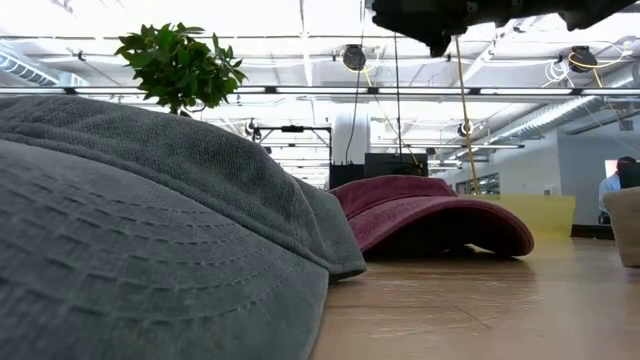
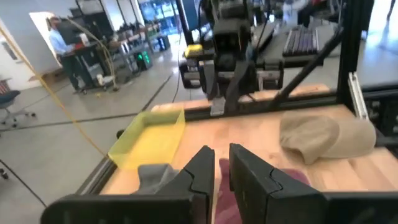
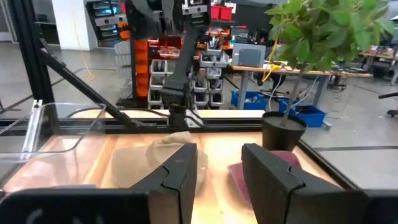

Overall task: Pick & Place hat
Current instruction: Put the bottom red cap into the yellow bin

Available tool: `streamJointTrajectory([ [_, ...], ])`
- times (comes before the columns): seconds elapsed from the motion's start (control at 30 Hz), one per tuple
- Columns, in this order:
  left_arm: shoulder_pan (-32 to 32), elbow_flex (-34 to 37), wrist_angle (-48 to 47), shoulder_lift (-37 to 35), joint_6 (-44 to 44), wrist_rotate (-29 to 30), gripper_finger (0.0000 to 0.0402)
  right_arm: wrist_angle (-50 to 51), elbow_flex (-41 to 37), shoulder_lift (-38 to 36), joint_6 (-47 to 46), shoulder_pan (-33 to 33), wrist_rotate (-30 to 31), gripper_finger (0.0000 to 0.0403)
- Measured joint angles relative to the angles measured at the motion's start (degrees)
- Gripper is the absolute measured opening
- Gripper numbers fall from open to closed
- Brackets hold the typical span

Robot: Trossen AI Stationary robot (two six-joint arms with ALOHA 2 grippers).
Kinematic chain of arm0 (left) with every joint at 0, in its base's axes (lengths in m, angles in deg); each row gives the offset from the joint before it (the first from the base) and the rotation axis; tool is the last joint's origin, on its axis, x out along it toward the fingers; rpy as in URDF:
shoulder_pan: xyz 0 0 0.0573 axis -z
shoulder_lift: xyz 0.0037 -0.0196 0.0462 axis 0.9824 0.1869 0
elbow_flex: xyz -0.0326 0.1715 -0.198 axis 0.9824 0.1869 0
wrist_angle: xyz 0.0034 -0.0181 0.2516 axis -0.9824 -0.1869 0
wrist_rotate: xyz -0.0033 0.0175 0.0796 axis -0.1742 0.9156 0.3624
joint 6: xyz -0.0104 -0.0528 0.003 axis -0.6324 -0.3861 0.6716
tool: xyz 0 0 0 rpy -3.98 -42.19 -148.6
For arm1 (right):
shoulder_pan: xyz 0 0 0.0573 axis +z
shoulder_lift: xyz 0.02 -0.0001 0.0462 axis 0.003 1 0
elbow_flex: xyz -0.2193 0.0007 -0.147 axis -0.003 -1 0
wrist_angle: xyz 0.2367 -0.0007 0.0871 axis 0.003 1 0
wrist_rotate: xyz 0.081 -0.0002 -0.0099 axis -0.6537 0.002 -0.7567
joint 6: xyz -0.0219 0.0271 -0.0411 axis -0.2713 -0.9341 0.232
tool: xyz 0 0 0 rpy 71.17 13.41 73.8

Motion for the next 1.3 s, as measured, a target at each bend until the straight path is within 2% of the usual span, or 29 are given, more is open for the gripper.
streamJointTrajectory([
  [0.1, -3.77, -0.16, 0.00, -0.20, 2.22, -5.95, 0.0056, 4.24, 0.03, -1.52, -0.93, -0.30, 0.01, 0.0116],
  [0.23, -8.92, -0.18, 2.46, 0.61, 4.28, -17.73, 0.0056, 11.03, 2.49, -2.10, -1.40, -0.28, -0.02, 0.0116],
  [0.3, -11.27, -0.23, 3.68, 1.65, 4.18, -20.23, 0.0056, 12.60, 4.07, -2.13, -1.32, -0.30, -0.02, 0.0116],
  [0.53, -16.18, -0.23, 7.05, 4.24, 7.27, -18.11, 0.0056, 19.81, 6.29, -2.12, 1.95, -0.68, -4.68, 0.0116],
  [0.7, -17.65, -0.23, 7.76, 3.94, 10.60, -18.02, 0.0056, 24.68, 6.37, -2.14, 1.02, -2.23, -4.50, 0.0116],
  [1.07, -17.47, -0.18, 9.13, 3.60, 9.74, -18.63, 0.0056, 26.03, 6.37, -2.14, 1.21, 0.47, -4.56, 0.0116],
  [1.3, -15.88, -0.16, 8.69, 3.61, 8.25, -18.74, 0.0056, 29.96, 6.37, -2.13, -6.19, 3.01, -4.52, 0.0116],
])
